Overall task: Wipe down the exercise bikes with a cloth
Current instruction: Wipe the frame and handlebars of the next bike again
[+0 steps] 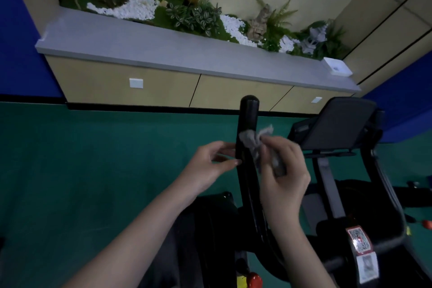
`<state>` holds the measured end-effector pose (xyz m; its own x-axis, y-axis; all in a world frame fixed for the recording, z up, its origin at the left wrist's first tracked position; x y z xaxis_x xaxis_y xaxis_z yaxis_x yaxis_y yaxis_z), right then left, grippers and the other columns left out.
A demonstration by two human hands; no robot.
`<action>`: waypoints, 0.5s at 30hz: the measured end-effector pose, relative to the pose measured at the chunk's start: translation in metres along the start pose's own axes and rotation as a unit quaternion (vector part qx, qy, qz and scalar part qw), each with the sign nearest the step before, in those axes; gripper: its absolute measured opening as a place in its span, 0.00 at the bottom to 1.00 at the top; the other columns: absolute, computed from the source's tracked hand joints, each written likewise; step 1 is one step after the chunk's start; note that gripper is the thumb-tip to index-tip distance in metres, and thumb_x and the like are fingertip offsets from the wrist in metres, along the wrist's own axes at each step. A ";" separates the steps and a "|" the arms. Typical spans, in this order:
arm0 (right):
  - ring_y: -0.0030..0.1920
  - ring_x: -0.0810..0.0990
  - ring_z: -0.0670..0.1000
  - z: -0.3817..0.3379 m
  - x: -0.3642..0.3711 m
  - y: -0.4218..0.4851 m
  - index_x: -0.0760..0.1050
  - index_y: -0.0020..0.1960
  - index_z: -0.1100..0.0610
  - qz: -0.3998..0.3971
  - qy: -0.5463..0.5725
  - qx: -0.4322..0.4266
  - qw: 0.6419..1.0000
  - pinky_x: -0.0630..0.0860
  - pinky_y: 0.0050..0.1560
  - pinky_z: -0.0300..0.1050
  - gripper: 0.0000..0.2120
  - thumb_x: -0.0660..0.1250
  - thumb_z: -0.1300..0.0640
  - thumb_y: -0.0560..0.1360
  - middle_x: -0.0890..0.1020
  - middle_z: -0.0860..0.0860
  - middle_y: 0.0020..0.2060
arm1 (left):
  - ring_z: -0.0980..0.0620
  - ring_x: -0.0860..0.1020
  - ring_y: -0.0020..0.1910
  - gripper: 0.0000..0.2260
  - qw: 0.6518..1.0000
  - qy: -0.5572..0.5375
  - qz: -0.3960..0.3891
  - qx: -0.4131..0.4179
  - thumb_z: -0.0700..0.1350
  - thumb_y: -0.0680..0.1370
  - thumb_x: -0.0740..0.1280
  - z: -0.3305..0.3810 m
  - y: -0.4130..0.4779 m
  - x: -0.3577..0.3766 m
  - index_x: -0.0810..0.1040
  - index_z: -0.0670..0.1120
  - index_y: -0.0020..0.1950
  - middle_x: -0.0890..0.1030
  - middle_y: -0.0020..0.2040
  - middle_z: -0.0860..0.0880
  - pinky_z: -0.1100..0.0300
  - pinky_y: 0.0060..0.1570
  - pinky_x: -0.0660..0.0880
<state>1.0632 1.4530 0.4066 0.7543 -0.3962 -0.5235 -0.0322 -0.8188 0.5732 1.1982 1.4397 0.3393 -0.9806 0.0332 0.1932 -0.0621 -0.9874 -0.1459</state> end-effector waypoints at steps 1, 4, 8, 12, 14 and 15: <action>0.50 0.79 0.46 -0.008 0.002 0.009 0.81 0.49 0.63 0.032 0.014 0.002 0.999 0.72 0.52 0.33 0.06 0.66 0.67 0.75 0.80 0.54 0.47 | 0.54 0.79 0.47 0.12 1.000 0.005 0.007 -0.002 0.36 0.73 0.71 0.001 0.000 0.001 0.79 0.49 0.53 0.82 0.49 0.48 0.67 0.50 0.74; 0.50 0.78 0.48 -0.023 0.012 0.039 0.80 0.49 0.64 0.120 0.039 0.021 0.992 0.72 0.53 0.33 0.05 0.66 0.66 0.76 0.80 0.56 0.47 | 0.56 0.78 0.43 0.12 1.000 0.001 0.028 -0.009 0.36 0.72 0.72 -0.001 0.001 0.002 0.78 0.49 0.51 0.81 0.46 0.51 0.68 0.47 0.74; 0.56 0.78 0.47 -0.017 0.028 0.073 0.81 0.52 0.60 0.133 0.057 0.122 0.982 0.73 0.59 0.35 0.07 0.65 0.64 0.77 0.80 0.53 0.53 | 0.62 0.78 0.40 0.12 0.999 -0.004 0.033 -0.005 0.36 0.71 0.73 -0.006 0.003 0.002 0.78 0.51 0.49 0.81 0.44 0.51 0.69 0.46 0.74; 0.54 0.80 0.49 0.003 0.052 0.080 0.82 0.54 0.57 0.034 0.107 0.220 0.969 0.76 0.58 0.43 0.10 0.63 0.62 0.77 0.83 0.51 0.51 | 0.64 0.78 0.38 0.13 1.000 -0.007 0.029 0.003 0.35 0.71 0.72 -0.007 0.006 0.001 0.78 0.52 0.47 0.81 0.44 0.52 0.71 0.43 0.73; 0.53 0.82 0.51 0.013 0.059 0.075 0.81 0.53 0.56 0.009 0.187 0.285 0.940 0.77 0.56 0.46 0.10 0.62 0.61 0.78 0.84 0.53 0.49 | 0.62 0.80 0.41 0.13 1.000 -0.005 0.017 0.013 0.34 0.72 0.71 -0.007 0.006 0.001 0.79 0.51 0.47 0.82 0.44 0.51 0.70 0.45 0.74; 0.53 0.82 0.53 0.017 0.061 0.073 0.81 0.51 0.56 0.006 0.239 0.309 0.920 0.77 0.56 0.47 0.09 0.63 0.61 0.78 0.84 0.54 0.49 | 0.61 0.80 0.42 0.14 1.000 -0.006 0.010 0.019 0.33 0.72 0.70 -0.007 0.005 0.001 0.79 0.52 0.47 0.82 0.44 0.52 0.71 0.46 0.74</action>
<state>1.0959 1.3623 0.4061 0.9493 -0.2990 -0.0970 -0.2973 -0.9543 0.0317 1.1955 1.4353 0.3322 -0.9794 0.0109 0.2017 -0.0343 -0.9930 -0.1126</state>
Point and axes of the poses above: each hand's wrist, its own y-axis towards the middle knuckle, its own x-axis out of the palm, z = x × y, the point moved 4 cm from there along y, towards the middle knuckle
